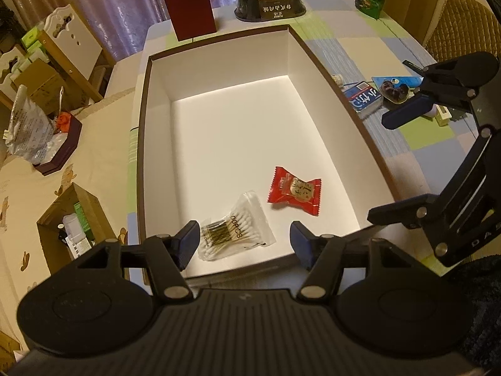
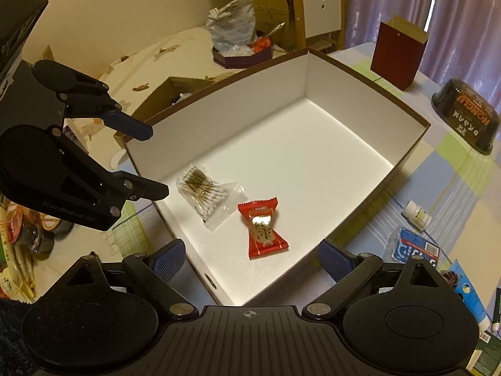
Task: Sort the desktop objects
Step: 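Withdraw both open tools from the box toward the remaining items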
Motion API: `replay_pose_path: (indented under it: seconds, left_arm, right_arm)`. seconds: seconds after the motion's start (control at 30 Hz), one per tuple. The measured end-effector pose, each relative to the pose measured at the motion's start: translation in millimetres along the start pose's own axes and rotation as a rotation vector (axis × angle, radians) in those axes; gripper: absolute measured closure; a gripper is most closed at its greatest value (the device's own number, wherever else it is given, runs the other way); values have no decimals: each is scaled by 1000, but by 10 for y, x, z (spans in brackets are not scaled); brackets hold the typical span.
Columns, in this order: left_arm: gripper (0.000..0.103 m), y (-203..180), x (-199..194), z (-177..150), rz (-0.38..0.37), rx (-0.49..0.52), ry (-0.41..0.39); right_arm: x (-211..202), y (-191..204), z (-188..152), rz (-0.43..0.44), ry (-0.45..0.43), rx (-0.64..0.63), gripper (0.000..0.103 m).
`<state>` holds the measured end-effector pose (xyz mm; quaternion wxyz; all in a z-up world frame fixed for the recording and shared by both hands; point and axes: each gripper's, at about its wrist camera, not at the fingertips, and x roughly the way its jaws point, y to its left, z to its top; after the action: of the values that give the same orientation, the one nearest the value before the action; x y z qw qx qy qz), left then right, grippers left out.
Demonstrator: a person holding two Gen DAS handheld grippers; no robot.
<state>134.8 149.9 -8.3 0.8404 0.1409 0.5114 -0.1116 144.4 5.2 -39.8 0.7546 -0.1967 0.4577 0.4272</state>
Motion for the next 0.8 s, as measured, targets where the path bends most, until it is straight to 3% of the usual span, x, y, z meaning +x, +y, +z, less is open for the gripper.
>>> replay_pose_path:
  seconds: [0.8]
  left_arm:
    - [40,-785,-350,-68,59,-70,-19]
  right_arm:
    - [-564,-321,-561,49,-64,-6,9]
